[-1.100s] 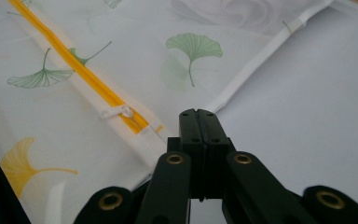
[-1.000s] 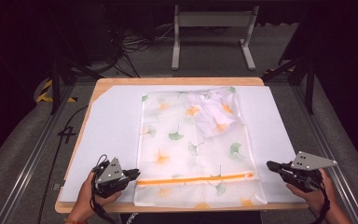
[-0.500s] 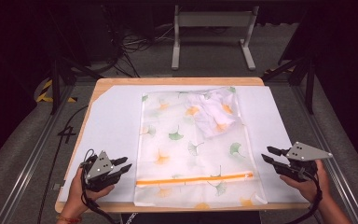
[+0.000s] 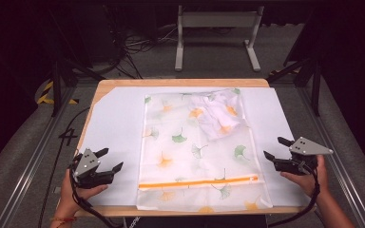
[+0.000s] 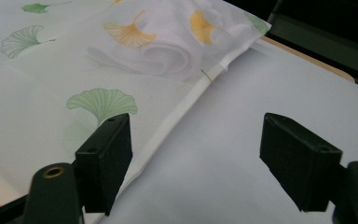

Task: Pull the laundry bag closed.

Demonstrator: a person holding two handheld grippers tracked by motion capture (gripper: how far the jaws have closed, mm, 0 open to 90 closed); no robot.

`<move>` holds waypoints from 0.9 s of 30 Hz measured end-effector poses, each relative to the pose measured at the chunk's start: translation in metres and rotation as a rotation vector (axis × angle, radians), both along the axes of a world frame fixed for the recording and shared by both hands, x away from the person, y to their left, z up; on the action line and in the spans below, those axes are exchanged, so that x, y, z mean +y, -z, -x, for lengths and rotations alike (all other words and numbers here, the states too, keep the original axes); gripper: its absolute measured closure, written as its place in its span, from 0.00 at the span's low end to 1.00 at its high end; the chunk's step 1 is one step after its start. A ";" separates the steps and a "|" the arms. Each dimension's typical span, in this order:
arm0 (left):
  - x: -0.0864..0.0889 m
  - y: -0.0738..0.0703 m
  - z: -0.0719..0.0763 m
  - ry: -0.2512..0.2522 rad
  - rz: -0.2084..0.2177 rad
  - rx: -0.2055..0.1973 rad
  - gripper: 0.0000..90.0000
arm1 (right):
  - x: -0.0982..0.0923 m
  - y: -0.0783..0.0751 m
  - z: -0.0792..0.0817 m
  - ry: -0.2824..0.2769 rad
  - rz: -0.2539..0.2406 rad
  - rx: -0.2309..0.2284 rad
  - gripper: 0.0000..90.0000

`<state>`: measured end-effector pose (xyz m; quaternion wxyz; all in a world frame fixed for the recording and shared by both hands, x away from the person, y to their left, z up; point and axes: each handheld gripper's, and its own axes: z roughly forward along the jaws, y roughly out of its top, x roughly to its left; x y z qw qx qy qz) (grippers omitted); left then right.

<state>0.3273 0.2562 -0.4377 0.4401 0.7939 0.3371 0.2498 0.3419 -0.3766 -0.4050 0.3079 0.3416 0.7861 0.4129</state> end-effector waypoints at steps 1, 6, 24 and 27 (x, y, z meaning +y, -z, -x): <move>0.005 0.003 0.000 -0.014 0.012 -0.003 0.26 | -0.001 0.002 -0.001 0.007 -0.009 0.002 0.27; 0.019 0.013 0.003 -0.078 0.121 0.014 0.21 | -0.017 0.014 -0.007 0.090 -0.091 0.025 0.22; 0.016 0.015 0.006 -0.109 0.137 0.039 0.16 | -0.011 0.028 -0.001 0.134 -0.026 0.042 0.14; 0.014 0.015 0.005 -0.106 0.122 0.040 0.17 | -0.013 0.029 -0.001 0.140 -0.029 0.041 0.14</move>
